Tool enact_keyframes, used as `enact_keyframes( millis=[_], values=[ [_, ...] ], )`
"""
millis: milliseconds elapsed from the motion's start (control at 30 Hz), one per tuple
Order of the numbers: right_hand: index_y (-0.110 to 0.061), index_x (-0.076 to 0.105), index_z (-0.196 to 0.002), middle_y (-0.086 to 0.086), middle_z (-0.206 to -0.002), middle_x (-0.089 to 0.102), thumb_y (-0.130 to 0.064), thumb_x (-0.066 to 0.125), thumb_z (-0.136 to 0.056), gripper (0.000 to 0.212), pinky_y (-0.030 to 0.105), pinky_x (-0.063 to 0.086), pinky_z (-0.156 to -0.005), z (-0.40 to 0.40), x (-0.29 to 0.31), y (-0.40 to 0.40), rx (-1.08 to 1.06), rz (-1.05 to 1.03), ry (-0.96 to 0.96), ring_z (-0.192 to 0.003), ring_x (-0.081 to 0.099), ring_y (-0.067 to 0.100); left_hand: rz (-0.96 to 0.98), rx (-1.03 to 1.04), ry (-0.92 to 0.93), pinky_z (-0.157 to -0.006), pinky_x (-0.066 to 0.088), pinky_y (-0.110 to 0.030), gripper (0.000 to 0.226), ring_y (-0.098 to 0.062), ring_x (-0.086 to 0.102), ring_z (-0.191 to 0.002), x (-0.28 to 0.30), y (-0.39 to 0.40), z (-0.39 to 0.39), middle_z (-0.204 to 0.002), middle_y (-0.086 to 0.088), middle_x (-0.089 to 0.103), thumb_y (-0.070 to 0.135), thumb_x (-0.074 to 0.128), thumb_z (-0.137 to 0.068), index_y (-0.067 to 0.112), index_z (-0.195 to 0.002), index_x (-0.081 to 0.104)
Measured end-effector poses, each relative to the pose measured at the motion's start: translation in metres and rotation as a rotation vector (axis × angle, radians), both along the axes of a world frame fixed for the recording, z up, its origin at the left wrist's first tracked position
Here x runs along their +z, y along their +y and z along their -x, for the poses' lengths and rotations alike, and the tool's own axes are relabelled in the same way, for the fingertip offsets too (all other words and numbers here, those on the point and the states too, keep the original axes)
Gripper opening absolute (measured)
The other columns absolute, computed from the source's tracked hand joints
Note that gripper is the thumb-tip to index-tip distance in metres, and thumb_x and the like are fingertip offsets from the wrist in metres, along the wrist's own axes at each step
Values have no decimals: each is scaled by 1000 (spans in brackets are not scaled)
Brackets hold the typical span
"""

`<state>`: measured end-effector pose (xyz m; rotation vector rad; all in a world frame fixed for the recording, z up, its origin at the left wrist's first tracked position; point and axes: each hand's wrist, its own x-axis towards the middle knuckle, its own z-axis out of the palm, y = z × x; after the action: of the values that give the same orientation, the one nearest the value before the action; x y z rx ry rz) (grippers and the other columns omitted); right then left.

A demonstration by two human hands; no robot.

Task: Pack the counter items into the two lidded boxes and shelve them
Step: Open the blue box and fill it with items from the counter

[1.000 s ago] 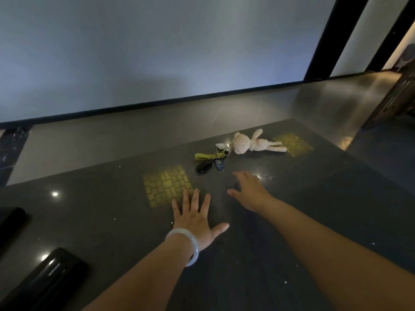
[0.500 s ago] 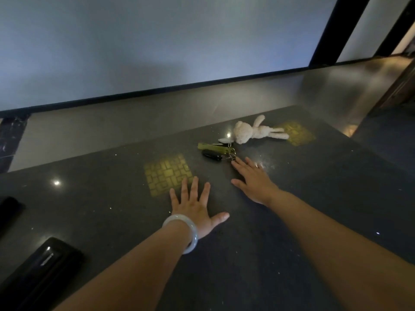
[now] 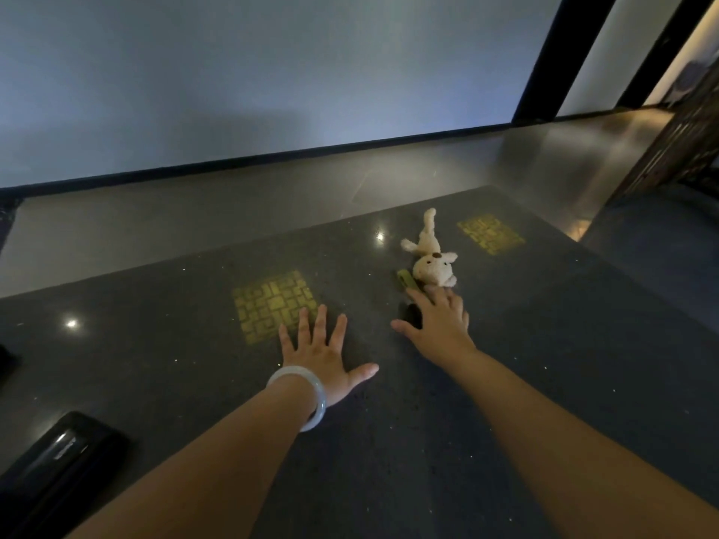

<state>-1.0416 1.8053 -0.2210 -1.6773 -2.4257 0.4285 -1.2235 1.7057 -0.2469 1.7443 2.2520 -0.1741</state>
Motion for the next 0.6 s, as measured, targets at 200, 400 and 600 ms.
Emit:
enact_keyframes(
  millis=[200,400,600],
  values=[
    [-29,50,-133,-10,-144,36,-47,53,-92,44,39,26,-110,-11,-19,-31,-34,-138,116,-127,27,19,30,3,-21,-113,-10,-62,102,-32,-26,-143,0,2,2,-158,1,-28,92,16,-71,36,-151,-14],
    [-32,56,-121,-19,-130,51,-28,66,-88,35,33,37,-105,-61,-14,-100,-35,-47,319,-112,36,5,48,-41,-35,-116,-3,-59,94,-32,-19,-146,15,-11,2,-159,-1,-23,82,26,-82,32,-153,-11],
    [-45,60,-107,-26,-123,55,-13,69,-84,40,27,41,-102,-132,-10,-196,-91,1,416,-113,43,-5,-194,-256,-105,-117,16,-49,75,-30,5,-147,52,-51,-57,-160,-5,0,39,55,-94,20,-153,12]
  ],
)
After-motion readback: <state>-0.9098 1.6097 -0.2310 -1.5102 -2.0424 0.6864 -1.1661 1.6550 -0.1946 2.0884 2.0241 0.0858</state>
